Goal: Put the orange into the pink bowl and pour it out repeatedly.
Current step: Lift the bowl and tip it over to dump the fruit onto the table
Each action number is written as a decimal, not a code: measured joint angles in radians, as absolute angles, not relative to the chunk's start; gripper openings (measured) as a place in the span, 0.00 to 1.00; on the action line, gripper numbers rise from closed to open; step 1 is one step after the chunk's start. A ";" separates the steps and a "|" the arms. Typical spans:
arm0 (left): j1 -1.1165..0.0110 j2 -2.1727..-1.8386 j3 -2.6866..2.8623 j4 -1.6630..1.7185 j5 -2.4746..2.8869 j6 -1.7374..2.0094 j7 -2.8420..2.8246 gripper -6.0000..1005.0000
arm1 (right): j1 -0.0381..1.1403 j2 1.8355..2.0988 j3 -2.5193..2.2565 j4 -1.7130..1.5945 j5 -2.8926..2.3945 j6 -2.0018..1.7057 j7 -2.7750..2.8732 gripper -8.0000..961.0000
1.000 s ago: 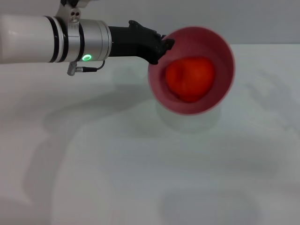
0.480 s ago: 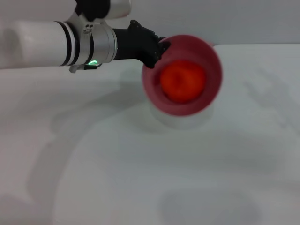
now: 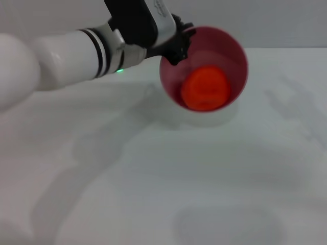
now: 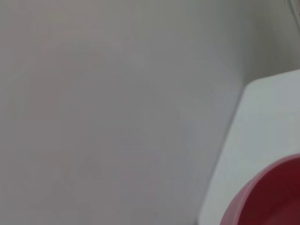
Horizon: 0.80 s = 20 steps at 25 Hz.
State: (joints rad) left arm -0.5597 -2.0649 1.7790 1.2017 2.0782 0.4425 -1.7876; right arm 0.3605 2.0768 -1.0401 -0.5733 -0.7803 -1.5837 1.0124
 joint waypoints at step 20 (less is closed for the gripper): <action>-0.415 -2.067 2.057 1.278 2.104 -0.021 -1.736 0.05 | 0.280 2.076 -0.987 -0.562 -0.351 -1.737 0.827 0.69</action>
State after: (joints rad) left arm -0.4147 -2.0669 2.0573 1.2784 2.1035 -0.0205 -1.7359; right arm 0.2797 2.0764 -0.9868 -0.5617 -0.3515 -1.7366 0.8273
